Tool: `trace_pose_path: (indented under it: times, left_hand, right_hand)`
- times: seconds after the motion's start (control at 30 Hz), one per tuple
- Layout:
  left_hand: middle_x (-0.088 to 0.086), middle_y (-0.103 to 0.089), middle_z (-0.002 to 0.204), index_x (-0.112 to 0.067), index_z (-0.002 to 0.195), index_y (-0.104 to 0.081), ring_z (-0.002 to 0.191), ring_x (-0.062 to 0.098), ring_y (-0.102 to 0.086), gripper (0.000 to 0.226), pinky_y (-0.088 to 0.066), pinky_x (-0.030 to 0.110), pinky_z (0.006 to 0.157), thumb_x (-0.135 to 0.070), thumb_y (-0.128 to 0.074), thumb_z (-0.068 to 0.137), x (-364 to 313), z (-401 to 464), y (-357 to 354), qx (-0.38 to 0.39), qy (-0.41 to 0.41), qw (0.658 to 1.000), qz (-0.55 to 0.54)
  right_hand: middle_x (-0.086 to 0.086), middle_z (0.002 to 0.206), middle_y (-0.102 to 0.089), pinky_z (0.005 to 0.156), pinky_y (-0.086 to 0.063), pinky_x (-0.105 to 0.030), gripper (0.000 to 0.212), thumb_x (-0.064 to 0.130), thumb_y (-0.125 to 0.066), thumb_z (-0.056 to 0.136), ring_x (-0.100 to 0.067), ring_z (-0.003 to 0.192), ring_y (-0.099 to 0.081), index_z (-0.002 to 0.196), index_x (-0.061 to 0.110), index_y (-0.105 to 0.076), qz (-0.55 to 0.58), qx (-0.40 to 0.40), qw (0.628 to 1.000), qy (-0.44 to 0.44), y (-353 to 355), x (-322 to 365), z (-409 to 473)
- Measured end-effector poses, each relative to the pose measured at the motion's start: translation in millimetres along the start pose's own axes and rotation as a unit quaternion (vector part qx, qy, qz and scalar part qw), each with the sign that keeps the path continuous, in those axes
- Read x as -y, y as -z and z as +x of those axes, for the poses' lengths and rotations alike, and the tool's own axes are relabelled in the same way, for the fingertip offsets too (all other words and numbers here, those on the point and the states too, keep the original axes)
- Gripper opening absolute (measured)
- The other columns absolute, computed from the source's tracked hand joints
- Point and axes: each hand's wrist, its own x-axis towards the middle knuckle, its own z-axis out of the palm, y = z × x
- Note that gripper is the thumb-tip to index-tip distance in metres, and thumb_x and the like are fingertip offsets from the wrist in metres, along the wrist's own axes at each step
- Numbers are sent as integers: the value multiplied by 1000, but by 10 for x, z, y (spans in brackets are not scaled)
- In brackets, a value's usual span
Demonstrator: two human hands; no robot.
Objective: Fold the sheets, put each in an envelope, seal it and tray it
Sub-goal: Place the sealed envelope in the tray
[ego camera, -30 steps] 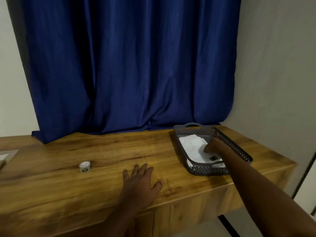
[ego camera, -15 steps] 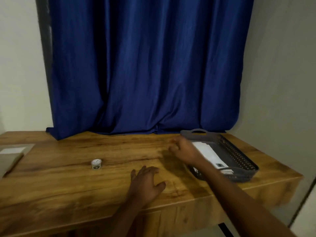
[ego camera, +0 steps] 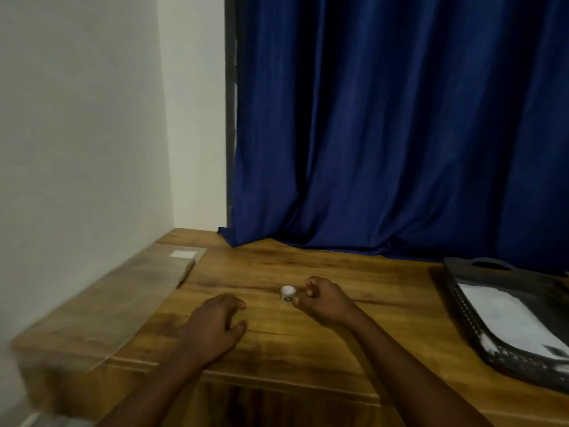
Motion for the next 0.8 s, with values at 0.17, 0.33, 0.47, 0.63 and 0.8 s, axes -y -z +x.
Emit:
trace_pose_path:
  times: [0.17,0.33,0.47,0.63,0.8]
  left_hand:
    - [-7,-48,150,-31,142,-51,140,13,-40,62,-31,38,113,-65,-38,92,220,-119,96,26,24,994,104]
    - [-3,-23,166,-35,152,-31,154,22,-15,68,-11,51,123,-69,-30,93,263,-22,-13,74,64,987,129]
    - [-3,-13,168,-34,156,-22,155,23,-7,75,-5,52,124,-73,-24,92,314,21,-37,91,70,984,134]
    - [1,-22,165,-28,152,-29,153,26,-14,80,-12,54,121,-74,-16,87,315,9,-40,63,55,984,159]
    - [4,-22,165,-25,151,-32,153,26,-14,77,-10,54,121,-71,-21,90,314,0,-33,59,54,986,149]
  right_hand:
    - [5,102,-68,68,-52,-26,18,31,-68,80,-13,87,-65,98,28,-66,-13,37,999,12,-322,300,420]
    - [4,85,-71,60,-50,-26,11,30,-70,77,-14,77,-66,83,21,-68,-3,49,998,43,-633,720,859]
    - [3,98,-72,76,-56,-32,18,26,-71,80,-17,91,-68,98,23,-70,47,38,995,82,-1012,1047,1259]
    - [0,108,-66,82,-53,-31,41,19,-79,79,-21,101,-64,117,20,-63,116,21,990,80,-1485,1311,1697]
    - [-3,110,-67,76,-47,-24,46,17,-81,77,-20,100,-63,119,15,-64,116,18,990,72,-1829,1411,1882]
